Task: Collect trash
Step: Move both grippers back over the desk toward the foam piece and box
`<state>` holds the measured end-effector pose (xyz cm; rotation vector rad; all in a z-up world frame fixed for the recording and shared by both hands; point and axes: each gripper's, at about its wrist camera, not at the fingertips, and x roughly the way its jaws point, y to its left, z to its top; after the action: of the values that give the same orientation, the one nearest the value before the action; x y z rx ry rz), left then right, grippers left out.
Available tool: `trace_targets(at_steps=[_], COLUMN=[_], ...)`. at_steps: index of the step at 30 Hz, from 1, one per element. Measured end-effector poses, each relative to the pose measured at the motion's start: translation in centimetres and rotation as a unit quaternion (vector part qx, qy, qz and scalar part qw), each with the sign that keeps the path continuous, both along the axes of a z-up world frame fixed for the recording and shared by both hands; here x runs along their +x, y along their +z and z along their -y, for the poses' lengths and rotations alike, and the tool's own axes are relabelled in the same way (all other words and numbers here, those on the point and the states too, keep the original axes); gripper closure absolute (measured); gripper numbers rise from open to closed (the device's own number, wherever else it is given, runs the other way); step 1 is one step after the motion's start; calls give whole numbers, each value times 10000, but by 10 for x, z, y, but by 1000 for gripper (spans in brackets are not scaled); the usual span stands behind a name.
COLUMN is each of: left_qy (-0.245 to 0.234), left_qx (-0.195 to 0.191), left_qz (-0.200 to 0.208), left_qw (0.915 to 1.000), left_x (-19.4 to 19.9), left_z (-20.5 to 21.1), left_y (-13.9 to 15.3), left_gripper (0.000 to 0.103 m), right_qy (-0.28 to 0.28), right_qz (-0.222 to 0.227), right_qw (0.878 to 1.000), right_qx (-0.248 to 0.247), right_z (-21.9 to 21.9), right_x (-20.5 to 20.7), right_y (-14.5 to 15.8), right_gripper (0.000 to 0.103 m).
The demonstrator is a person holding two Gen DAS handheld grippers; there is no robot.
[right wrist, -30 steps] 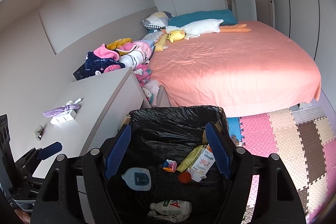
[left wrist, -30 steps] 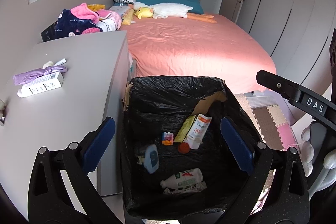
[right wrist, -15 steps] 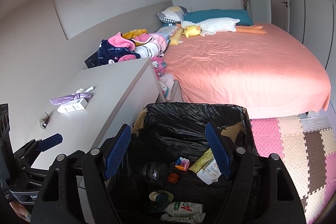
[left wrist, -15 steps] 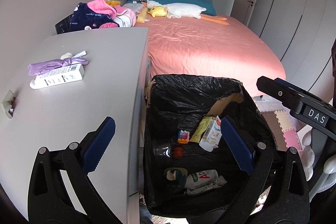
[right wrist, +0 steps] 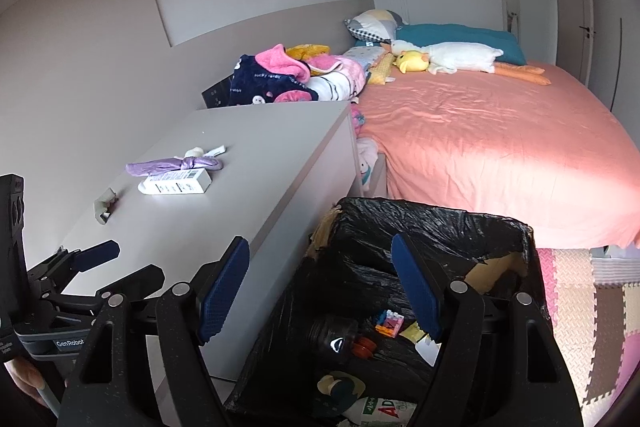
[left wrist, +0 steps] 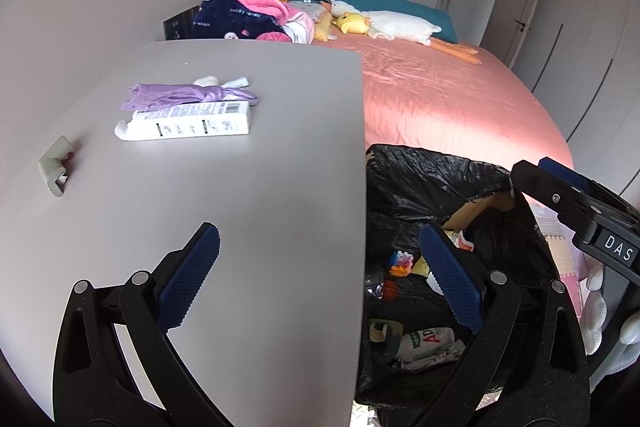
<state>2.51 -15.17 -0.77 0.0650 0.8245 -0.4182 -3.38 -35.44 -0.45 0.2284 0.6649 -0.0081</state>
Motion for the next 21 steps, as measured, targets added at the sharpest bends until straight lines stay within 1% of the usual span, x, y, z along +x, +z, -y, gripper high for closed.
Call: trace_targets(at_steps=[7,13,21], left_qy=[357,573,851], left_qx=[43,96,98], left_qz=[-75,-119,-226], left_qw=[9993,9982,9961], left_x=[13,25,44], left_z=[-34,-59,-87], left_y=[-5,-11,-18], left_gripper=[6,6,6], right_qy=[355,673,1080], right_qz=[-90,-189,-342], right_qw=[9992,9974,9934], right_qx=[-140,-194,-153], right_z=[-31,-57,-87], right_x=[24,48,83], right_y=[-6,-11,-18], right_gripper=[29,29,29])
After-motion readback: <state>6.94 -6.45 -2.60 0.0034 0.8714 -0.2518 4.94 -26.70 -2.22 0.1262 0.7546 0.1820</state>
